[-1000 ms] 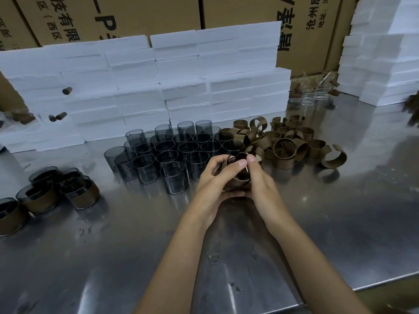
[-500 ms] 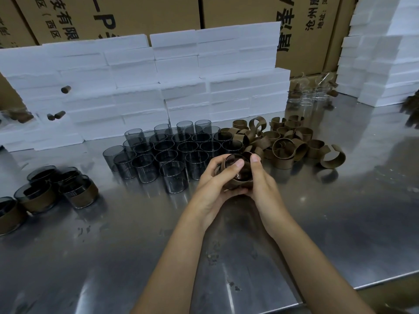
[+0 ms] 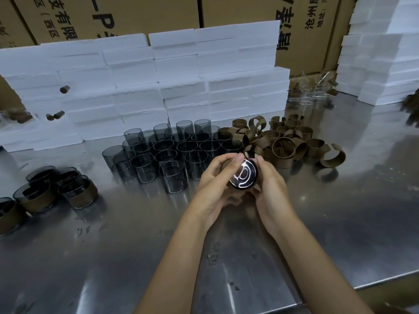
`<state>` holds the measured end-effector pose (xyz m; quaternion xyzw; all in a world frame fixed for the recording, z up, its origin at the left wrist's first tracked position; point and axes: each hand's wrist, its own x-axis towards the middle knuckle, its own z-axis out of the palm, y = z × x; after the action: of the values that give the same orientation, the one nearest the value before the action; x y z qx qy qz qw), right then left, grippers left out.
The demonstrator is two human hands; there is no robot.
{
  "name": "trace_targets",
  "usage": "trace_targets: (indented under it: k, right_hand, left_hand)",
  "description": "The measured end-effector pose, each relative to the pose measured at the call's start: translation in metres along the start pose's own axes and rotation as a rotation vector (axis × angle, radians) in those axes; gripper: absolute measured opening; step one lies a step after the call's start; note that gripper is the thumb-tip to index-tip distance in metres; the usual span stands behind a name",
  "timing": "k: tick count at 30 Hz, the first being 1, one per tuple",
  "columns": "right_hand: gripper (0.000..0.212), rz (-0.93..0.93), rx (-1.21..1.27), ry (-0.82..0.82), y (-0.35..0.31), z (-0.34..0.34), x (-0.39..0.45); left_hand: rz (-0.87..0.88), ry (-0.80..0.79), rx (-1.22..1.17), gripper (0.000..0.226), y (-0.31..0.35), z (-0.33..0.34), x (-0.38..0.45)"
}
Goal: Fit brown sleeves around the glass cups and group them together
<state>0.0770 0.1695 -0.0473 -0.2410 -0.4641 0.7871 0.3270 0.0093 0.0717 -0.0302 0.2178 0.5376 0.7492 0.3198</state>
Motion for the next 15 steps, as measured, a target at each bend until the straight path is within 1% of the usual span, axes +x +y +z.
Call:
trace_targets:
  k: [2, 4, 7, 8, 10, 11, 13, 15]
  right_hand:
    - [0.019, 0.021, 0.02, 0.016, -0.003, 0.004, -0.002]
    - [0.024, 0.068, 0.028, 0.009, -0.004, 0.008, -0.004]
    - [0.025, 0.129, 0.036, 0.029, -0.008, 0.017, -0.004]
    - [0.025, 0.141, 0.046, 0.044, -0.008, 0.02, -0.004]
    - [0.021, 0.156, 0.079, 0.078, -0.004, 0.026, -0.003]
    - [0.018, 0.161, 0.098, 0.09, 0.0, 0.028, -0.002]
    - [0.014, 0.161, 0.115, 0.097, 0.004, 0.031, -0.002]
    - [0.015, 0.153, 0.112, 0.081, 0.005, 0.034, -0.002]
  left_hand:
    - [0.008, -0.018, -0.023, 0.047, 0.0, 0.0, 0.0]
    - [-0.013, -0.008, -0.053, 0.049, 0.001, 0.001, 0.002]
    - [-0.102, 0.081, -0.071, 0.06, 0.0, 0.001, 0.006]
    - [-0.121, 0.143, -0.072, 0.057, -0.002, 0.002, 0.009]
    - [-0.14, 0.273, -0.07, 0.041, -0.006, 0.002, 0.011]
    - [-0.145, 0.311, -0.079, 0.034, -0.008, 0.002, 0.011]
    - [-0.15, 0.316, -0.106, 0.027, -0.01, 0.001, 0.01]
    - [-0.139, 0.274, -0.119, 0.027, -0.009, -0.002, 0.009]
